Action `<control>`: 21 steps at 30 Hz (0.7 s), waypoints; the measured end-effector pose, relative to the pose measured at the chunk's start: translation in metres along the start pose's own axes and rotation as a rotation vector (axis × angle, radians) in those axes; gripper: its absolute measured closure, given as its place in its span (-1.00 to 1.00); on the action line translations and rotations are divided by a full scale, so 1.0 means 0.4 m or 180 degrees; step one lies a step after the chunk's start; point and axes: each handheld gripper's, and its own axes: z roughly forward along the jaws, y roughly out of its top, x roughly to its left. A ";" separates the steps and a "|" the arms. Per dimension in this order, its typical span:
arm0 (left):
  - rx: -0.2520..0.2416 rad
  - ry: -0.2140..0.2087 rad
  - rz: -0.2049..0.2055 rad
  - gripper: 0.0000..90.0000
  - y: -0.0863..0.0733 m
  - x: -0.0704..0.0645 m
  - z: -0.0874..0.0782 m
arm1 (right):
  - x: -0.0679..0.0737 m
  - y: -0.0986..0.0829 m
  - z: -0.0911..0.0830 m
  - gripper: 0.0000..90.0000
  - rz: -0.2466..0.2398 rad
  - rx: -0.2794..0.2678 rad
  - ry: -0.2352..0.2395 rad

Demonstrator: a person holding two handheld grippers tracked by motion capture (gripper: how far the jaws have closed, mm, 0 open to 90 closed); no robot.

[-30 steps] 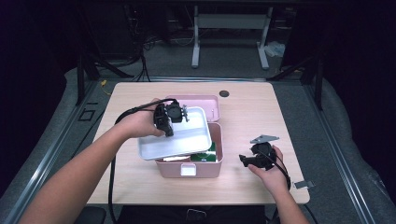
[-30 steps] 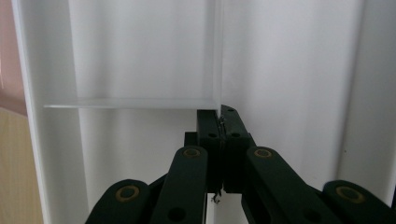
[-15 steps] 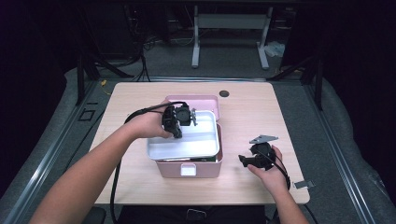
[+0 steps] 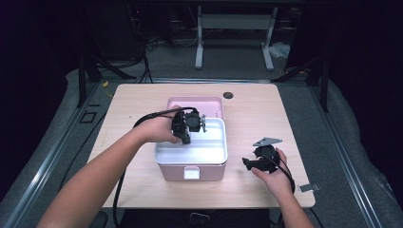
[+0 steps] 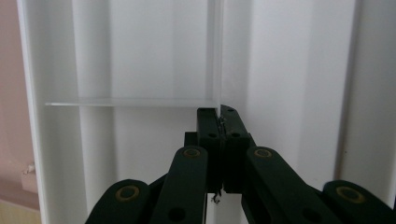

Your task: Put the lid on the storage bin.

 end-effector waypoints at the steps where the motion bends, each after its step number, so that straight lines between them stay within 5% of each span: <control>1: 0.0010 -0.0014 0.0006 0.98 0.001 0.000 0.002 | -0.001 0.000 0.000 -0.28 -0.0002 -0.0011 0.0033; 15: 0.0071 -0.0005 0.0015 0.85 -0.001 -0.005 0.053 | 0.001 0.000 0.001 -0.29 0.0003 0.0005 0.0004; 21: -0.0046 0.0102 -0.0129 0.74 -0.037 -0.004 0.003 | -0.001 0.000 0.000 -0.28 0.0020 -0.0011 0.0011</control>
